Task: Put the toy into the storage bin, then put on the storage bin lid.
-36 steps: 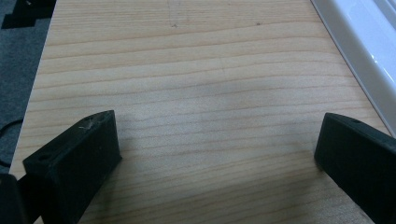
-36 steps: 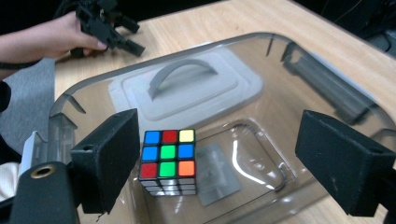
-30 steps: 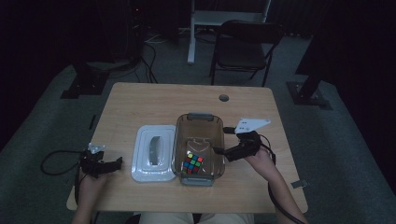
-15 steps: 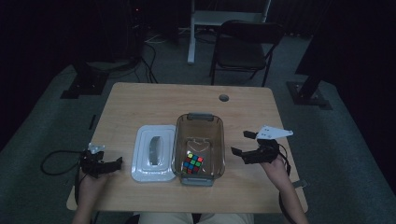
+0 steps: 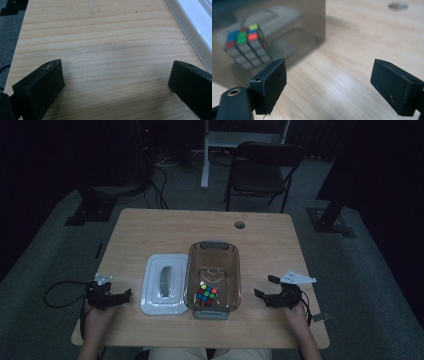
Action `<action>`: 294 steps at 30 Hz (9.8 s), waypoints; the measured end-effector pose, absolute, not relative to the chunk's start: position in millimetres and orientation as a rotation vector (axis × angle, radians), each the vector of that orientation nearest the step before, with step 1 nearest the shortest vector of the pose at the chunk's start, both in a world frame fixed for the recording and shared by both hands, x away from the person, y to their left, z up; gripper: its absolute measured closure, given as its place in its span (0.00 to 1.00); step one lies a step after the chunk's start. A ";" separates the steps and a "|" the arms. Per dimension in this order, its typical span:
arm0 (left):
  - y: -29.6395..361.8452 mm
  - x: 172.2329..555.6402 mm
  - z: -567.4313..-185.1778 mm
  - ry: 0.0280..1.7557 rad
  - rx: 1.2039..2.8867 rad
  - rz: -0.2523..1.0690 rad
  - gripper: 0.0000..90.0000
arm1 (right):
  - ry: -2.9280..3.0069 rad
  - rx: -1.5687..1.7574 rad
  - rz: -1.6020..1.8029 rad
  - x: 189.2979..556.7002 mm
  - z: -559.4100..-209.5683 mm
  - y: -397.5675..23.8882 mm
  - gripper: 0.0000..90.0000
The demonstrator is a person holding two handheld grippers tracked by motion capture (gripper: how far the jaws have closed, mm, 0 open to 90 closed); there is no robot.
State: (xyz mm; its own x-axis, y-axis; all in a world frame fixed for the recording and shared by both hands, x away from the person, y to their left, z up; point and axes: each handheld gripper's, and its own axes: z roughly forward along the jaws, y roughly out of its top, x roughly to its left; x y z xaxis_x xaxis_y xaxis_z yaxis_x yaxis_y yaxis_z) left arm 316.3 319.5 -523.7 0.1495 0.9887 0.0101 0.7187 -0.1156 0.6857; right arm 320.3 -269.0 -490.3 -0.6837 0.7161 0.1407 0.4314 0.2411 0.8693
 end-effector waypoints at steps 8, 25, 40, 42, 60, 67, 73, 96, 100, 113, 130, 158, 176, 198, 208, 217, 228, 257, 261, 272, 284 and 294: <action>320.0 315.1 -523.6 1.618 1.901 0.652 0.01 | 2.298 1.123 1.171 320.7 -521.8 -261.1 0.14; 320.3 314.7 -523.6 1.603 1.912 0.646 0.01 | 2.341 1.153 1.002 325.6 -527.3 -252.8 0.13; 320.4 312.7 -523.0 1.556 1.947 0.646 0.01 | 2.336 1.159 1.001 325.2 -527.3 -252.7 0.13; 319.3 311.5 -522.5 1.546 1.961 0.644 0.01 | 2.336 1.160 1.001 325.1 -527.3 -252.7 0.13; 282.3 311.2 -496.8 1.470 1.980 0.484 0.01 | 2.335 1.160 1.001 324.9 -527.3 -253.0 0.13; 256.6 312.9 -488.3 1.382 2.020 0.426 0.01 | 2.335 1.160 1.001 324.9 -527.3 -253.0 0.13; 239.4 316.9 -485.1 1.332 2.024 0.404 0.01 | 2.335 1.160 1.001 324.9 -527.3 -252.9 0.13; 196.0 341.5 -493.8 1.236 2.135 0.351 0.23 | 2.330 1.164 0.987 327.3 -526.3 -245.4 0.13; 194.0 343.3 -494.8 1.219 2.114 0.335 0.39 | 2.327 1.130 1.012 324.6 -521.1 -236.2 0.13; 199.4 347.6 -491.2 1.294 2.037 0.292 0.68 | 2.311 1.099 1.116 321.6 -510.0 -220.0 0.13; 227.9 349.2 -474.8 1.365 1.942 0.306 0.76 | 2.362 1.056 1.189 317.2 -514.8 -205.7 0.13; 268.5 338.0 -390.0 1.299 1.773 0.306 0.76 | 2.421 0.974 1.214 320.0 -514.0 -171.3 0.13; 231.0 347.6 -361.4 1.182 1.824 0.300 0.76 | 2.451 0.900 1.215 329.9 -514.3 -122.3 0.13; 188.8 361.7 -365.7 1.038 1.935 0.193 0.76 | 2.468 0.906 1.273 349.6 -515.4 -84.6 0.12; 177.6 364.8 -372.0 0.997 1.964 0.139 0.76 | 2.453 0.875 1.280 340.6 -508.8 -90.9 0.13; 176.1 370.8 -379.0 0.995 1.971 0.091 0.76 | 2.420 0.920 1.298 338.5 -505.3 -109.6 0.13; 178.9 374.5 -388.5 1.008 1.973 0.063 0.75 | 2.401 0.954 1.308 338.8 -504.7 -121.5 0.13; 224.2 366.3 -380.3 0.989 1.844 0.304 0.18 | 2.403 0.977 1.293 337.3 -502.7 -135.9 0.13; 235.4 371.0 -387.6 1.057 1.844 0.307 0.01 | 2.402 0.974 1.292 337.0 -502.6 -135.4 0.13; 262.9 388.0 -416.6 1.142 1.759 0.497 0.01 | 2.409 0.985 1.290 336.7 -505.8 -134.2 0.13; 282.9 413.3 -451.3 1.193 1.669 0.664 0.01 | 2.423 0.989 1.290 336.7 -508.9 -133.4 0.13; 281.0 424.5 -487.9 1.254 1.685 0.590 0.01 | 2.412 0.996 1.296 337.2 -507.2 -135.9 0.13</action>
